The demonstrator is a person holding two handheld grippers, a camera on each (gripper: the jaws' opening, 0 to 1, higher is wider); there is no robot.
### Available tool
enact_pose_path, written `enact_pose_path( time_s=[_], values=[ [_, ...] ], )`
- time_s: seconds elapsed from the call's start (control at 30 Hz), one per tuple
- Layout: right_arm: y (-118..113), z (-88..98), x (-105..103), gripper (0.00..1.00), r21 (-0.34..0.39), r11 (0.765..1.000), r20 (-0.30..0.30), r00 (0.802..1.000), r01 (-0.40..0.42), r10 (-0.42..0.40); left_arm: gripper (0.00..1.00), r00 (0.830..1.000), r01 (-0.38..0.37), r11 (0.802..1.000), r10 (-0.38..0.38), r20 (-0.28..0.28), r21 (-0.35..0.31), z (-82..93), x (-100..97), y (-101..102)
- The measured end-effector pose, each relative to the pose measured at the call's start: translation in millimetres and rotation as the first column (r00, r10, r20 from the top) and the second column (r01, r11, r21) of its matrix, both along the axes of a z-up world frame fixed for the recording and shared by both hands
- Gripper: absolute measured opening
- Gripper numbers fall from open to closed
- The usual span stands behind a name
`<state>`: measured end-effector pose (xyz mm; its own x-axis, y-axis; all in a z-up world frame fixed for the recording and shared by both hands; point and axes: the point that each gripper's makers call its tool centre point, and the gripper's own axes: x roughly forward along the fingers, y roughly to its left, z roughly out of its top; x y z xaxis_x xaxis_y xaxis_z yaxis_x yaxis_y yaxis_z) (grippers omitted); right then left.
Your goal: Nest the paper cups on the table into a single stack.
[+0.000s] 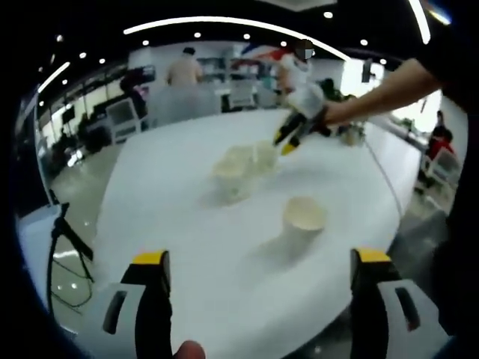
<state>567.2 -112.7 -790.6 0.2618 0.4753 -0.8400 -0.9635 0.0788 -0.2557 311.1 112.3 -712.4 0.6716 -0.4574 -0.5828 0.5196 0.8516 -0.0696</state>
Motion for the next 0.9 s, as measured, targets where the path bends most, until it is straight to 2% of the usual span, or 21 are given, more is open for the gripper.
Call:
enact_pose_path(
  time_s=[0.1,0.2,0.37,0.6,0.67,0.9],
  values=[
    [1.6,1.4,-1.2,0.13,-0.004,1.0,-0.011,1.0,-0.005,0.005,0.99,1.0,-0.009,1.0,0.009,-0.005,0.0,-1.1,-3.0,-0.9],
    [2.7,-4.3,-0.8,0.09,-0.025,0.999,-0.005,0.999,-0.043,0.043,0.99,1.0,-0.023,1.0,0.022,-0.022,-0.016,-2.4,-4.7,-1.7],
    [6.1,-5.1,-3.6,0.0,-0.026,0.998,-0.002,0.998,-0.061,0.061,0.99,1.0,-0.015,1.0,0.015,-0.018,0.002,0.2,-5.6,-2.9],
    [5.6,-1.1,-10.9,0.0,-0.016,0.998,-0.006,0.998,-0.066,0.066,0.99,1.0,0.001,1.0,0.0,-0.017,0.021,1.4,-7.2,-4.7],
    [2.9,-4.7,-11.3,0.0,-0.017,0.997,-0.006,0.997,-0.071,0.071,0.99,1.0,0.001,1.0,-0.001,-0.016,0.019,2.1,-7.1,-5.0],
    [2.8,12.1,-21.5,0.0,0.011,0.999,-0.01,0.999,-0.041,0.041,0.99,1.0,0.018,1.0,-0.018,-0.013,0.011,2.3,-6.0,-9.6]
  ],
)
